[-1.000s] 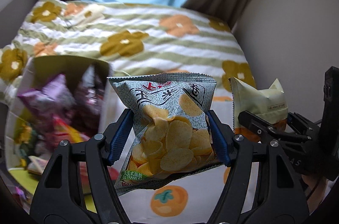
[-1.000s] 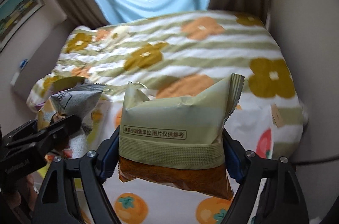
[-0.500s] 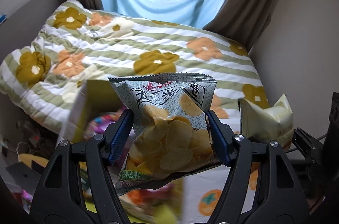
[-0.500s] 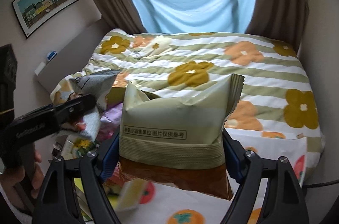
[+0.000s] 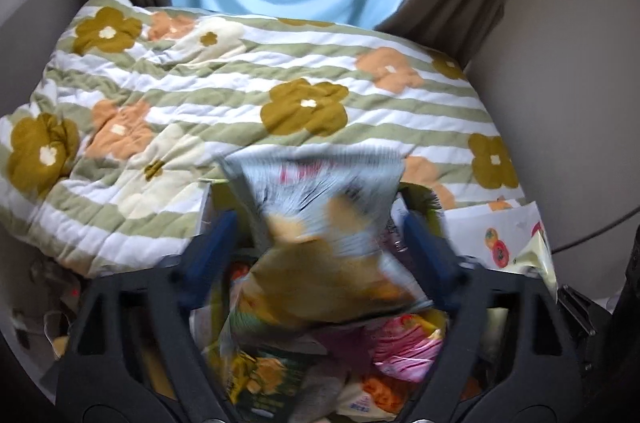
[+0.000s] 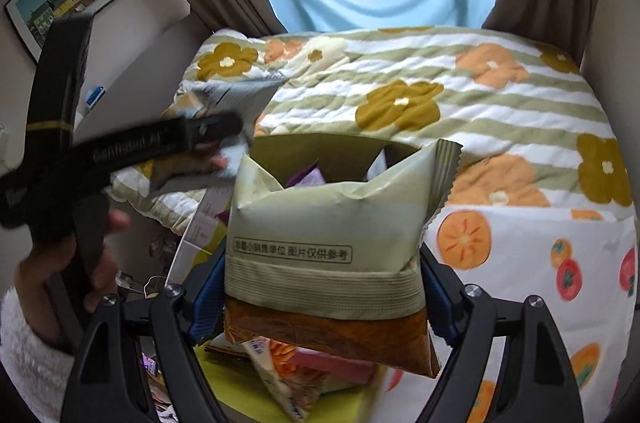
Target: Organize snacks
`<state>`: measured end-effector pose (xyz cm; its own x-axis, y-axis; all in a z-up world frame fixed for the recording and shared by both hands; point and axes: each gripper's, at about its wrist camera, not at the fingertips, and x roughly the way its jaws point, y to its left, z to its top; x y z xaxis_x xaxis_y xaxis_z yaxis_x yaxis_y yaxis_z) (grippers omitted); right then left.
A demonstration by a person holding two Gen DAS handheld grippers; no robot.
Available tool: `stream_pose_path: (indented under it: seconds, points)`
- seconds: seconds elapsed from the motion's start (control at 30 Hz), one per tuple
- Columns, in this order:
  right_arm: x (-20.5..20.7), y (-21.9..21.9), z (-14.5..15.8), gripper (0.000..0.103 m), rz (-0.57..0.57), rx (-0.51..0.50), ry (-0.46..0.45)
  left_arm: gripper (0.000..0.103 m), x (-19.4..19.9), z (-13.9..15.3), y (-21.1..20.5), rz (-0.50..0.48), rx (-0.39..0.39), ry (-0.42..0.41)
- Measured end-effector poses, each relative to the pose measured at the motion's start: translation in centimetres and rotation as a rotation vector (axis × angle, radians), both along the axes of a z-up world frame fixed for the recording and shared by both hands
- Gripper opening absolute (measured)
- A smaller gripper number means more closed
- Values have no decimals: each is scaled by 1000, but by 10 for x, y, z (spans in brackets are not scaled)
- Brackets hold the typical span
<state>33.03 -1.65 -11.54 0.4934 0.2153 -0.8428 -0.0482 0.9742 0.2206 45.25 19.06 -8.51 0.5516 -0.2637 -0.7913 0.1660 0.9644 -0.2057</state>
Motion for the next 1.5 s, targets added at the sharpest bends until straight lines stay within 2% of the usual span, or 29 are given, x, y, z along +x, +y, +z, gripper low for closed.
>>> stream_pose_path:
  seconds: [0.03,0.1,0.2,0.57,0.73,0.87,0.93,0.97,1.13,1.23,1.33,1.5]
  points:
    - [0,2,-3,80,-7,-1,9,103,2,-2,2,-2,25,-8]
    - [-2,6,-9,80,-20,-5,28,103,4,-4,4,-12,44,-11]
    - [-7,11,-14,80,-25,-15,50,103,0,-10,14,-14,31,10]
    - [-17,33,-23,80,42,-2,58,103,-75,-25,64,72,5,34]
    - [-9,52,-22,80,91,-6,63,103,-94,-23,87,133,-13,36]
    - [-4,71,-30,86,128,-25,67,103,-98,-15,99,161,11,20]
    - [-8,77,-35,100,126,-36,48,103,-100,-16,105,176,29,16]
    - [-12,76,-37,102,118,-37,31,103,-100,-18,107,181,34,20]
    - [-25,64,-47,102,66,-58,28,103,-105,-34,102,182,51,54]
    - [-29,58,-43,102,58,-50,24,103,-113,-38,97,186,56,66]
    - [-35,54,-34,102,60,-50,-3,103,-126,-30,89,199,73,46]
    - [-57,38,-5,102,61,-30,-84,103,-162,-6,62,208,108,-36]
